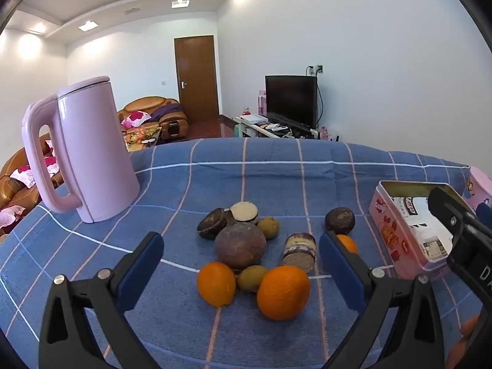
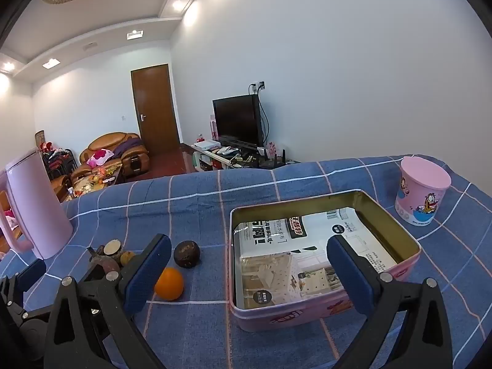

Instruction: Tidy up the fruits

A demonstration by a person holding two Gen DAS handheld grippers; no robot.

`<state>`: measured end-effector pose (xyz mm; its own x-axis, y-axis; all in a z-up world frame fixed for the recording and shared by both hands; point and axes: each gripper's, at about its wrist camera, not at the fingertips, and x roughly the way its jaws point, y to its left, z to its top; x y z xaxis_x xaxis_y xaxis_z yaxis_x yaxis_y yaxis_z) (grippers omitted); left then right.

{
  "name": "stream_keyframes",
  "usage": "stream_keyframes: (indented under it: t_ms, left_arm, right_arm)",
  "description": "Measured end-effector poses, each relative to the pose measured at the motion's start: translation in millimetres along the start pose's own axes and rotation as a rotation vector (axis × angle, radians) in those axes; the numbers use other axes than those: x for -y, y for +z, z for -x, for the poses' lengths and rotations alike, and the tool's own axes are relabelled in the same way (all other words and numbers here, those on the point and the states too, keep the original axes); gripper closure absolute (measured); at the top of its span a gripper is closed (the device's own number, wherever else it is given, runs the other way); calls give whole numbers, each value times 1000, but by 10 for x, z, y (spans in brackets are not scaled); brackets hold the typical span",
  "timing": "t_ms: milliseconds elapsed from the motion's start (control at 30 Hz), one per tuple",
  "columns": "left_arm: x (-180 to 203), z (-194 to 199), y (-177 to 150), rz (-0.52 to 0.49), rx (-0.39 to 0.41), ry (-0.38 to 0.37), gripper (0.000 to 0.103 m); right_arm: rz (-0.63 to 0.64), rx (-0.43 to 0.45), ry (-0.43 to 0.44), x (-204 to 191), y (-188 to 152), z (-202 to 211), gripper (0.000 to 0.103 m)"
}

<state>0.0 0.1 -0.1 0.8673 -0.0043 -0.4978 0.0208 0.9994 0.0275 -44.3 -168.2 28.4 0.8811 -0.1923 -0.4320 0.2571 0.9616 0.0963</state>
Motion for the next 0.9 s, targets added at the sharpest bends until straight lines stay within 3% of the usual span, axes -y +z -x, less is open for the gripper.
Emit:
stream_keyframes:
  t_ms: [900]
  left_arm:
    - [2, 19, 13, 11, -5, -4, 0]
  right_arm:
    - [0, 10, 4, 5, 3, 6, 1]
